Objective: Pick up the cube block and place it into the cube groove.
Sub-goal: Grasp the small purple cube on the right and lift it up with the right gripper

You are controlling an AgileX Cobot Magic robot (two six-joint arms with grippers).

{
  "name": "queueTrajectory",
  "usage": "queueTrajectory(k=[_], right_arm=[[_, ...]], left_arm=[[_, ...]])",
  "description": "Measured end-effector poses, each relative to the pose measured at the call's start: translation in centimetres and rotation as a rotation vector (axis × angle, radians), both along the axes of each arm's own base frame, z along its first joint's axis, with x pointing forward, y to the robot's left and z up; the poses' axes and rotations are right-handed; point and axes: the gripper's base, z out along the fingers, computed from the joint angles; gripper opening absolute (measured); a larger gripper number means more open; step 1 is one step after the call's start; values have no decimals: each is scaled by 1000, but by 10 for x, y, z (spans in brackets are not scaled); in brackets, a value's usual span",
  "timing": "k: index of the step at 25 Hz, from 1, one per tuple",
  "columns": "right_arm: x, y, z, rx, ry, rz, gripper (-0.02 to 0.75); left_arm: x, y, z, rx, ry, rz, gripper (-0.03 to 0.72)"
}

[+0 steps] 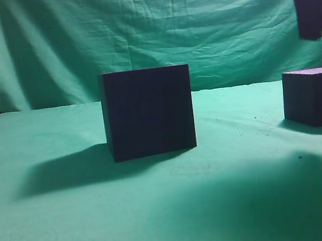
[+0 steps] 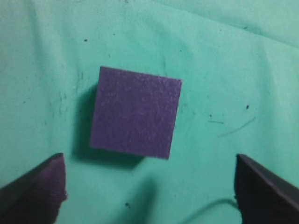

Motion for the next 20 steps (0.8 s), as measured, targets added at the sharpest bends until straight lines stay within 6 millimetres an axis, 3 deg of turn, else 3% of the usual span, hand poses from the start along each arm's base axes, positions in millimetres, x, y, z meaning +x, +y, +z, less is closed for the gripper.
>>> queueTrajectory(k=[3, 4, 8, 9, 11, 12, 14, 17, 20], right_arm=[[9, 3, -13, -4, 13, -1, 643], [12, 4, -17, -4, 12, -1, 683], [20, 6, -31, -1, 8, -5, 669], [22, 7, -33, 3, 7, -8, 622], [25, 8, -40, 4, 14, -12, 618], [26, 9, -42, 6, 17, -14, 568], [28, 10, -49, 9, 34, -19, 562], [30, 12, -53, 17, 49, -27, 425], [30, 12, -52, 18, 50, -28, 433]], left_arm=[[0, 0, 0, 0, 0, 0, 0], [0, 0, 0, 0, 0, 0, 0], [0, 0, 0, 0, 0, 0, 0], [0, 0, 0, 0, 0, 0, 0], [0, 0, 0, 0, 0, 0, 0], [0, 0, 0, 0, 0, 0, 0], [0, 0, 0, 0, 0, 0, 0], [0, 0, 0, 0, 0, 0, 0], [0, 0, 0, 0, 0, 0, 0]])
